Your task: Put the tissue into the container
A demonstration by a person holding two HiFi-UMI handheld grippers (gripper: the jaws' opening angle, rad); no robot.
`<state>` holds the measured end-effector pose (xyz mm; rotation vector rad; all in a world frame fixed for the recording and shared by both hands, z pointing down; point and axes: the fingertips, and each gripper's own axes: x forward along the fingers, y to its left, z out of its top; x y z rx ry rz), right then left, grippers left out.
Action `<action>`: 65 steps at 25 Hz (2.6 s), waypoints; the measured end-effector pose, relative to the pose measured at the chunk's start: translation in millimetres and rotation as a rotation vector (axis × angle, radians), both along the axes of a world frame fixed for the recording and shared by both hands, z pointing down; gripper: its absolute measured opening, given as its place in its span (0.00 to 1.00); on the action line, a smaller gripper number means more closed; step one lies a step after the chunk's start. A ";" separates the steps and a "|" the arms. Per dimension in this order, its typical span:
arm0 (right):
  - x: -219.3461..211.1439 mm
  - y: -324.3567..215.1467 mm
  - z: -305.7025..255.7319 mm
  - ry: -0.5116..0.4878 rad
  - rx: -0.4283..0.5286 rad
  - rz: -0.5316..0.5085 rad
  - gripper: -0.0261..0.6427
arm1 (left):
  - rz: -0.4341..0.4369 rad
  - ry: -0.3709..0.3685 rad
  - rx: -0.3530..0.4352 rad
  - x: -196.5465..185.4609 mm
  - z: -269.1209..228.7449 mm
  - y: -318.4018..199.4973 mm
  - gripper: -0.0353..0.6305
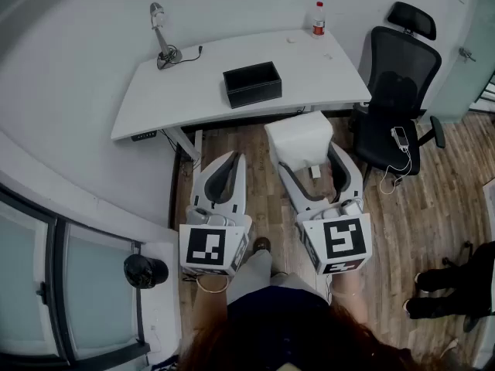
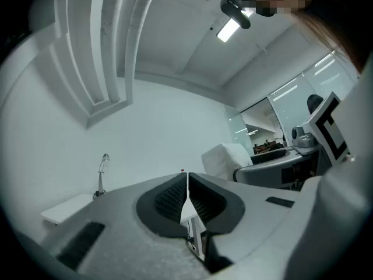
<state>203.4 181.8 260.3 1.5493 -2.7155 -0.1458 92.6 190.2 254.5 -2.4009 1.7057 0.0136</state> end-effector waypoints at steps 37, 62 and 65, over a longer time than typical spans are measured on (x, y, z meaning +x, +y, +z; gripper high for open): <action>-94.5 -150.3 -8.0 0.040 0.006 0.071 0.61 | 0.109 0.053 0.025 -91.4 -4.3 -154.2 0.10; -119.4 -222.1 4.3 0.053 -0.036 0.096 0.60 | 0.130 0.071 -0.029 -128.3 16.1 -228.2 0.10; -123.7 -236.5 6.2 0.059 -0.040 0.090 0.61 | 0.134 0.072 -0.037 -131.6 19.5 -241.1 0.10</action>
